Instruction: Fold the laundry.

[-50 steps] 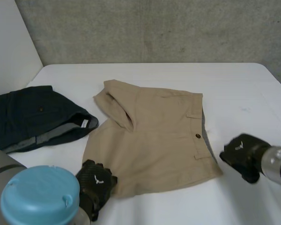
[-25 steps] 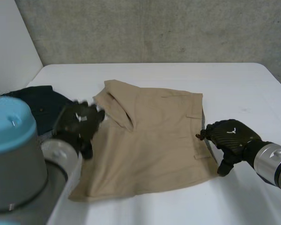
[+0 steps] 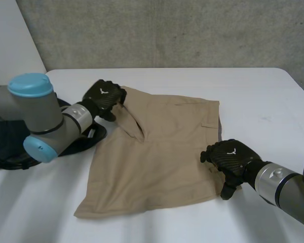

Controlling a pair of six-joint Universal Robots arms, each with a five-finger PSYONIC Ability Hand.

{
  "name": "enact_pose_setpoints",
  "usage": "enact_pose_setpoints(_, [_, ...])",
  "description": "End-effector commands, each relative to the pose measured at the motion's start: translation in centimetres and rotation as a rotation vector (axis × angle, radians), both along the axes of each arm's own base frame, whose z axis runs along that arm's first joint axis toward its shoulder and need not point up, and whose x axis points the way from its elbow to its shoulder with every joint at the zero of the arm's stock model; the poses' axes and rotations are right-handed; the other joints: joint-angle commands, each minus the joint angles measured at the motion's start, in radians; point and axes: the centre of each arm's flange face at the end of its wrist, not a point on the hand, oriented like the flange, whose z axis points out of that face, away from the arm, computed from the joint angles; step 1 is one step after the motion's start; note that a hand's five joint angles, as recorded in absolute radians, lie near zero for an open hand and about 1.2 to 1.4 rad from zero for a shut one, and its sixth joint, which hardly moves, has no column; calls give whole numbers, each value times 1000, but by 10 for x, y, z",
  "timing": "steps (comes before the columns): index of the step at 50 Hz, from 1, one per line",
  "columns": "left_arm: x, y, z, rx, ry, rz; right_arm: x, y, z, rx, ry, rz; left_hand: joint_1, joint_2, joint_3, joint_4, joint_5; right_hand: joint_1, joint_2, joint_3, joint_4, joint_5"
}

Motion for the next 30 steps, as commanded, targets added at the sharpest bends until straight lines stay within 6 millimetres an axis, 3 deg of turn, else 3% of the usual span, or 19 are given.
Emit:
enact_pose_setpoints(1, [-8, -12, -23, -4, -17, -51, 0, 0, -2, 8, -6, -20, 156, 171, 176, 174, 177, 47, -15, -1, 11, 10])
enact_pose_setpoints(10, [-9, -19, -45, -65, -123, -58, -1, 1, -3, 18, -10, -26, 159, 174, 179, 176, 180, 47, -15, -1, 11, 10])
enact_pose_setpoints(19, [-3, -24, -41, -91, -152, 11, -1, 0, -4, 25, -17, -32, 291, 306, 311, 309, 312, 47, -15, -1, 11, 10])
enact_pose_setpoints(30, [1, -26, -50, -98, -189, 8, -1, -1, -5, 30, -16, -33, 194, 210, 214, 212, 215, 47, -15, -1, 11, 10])
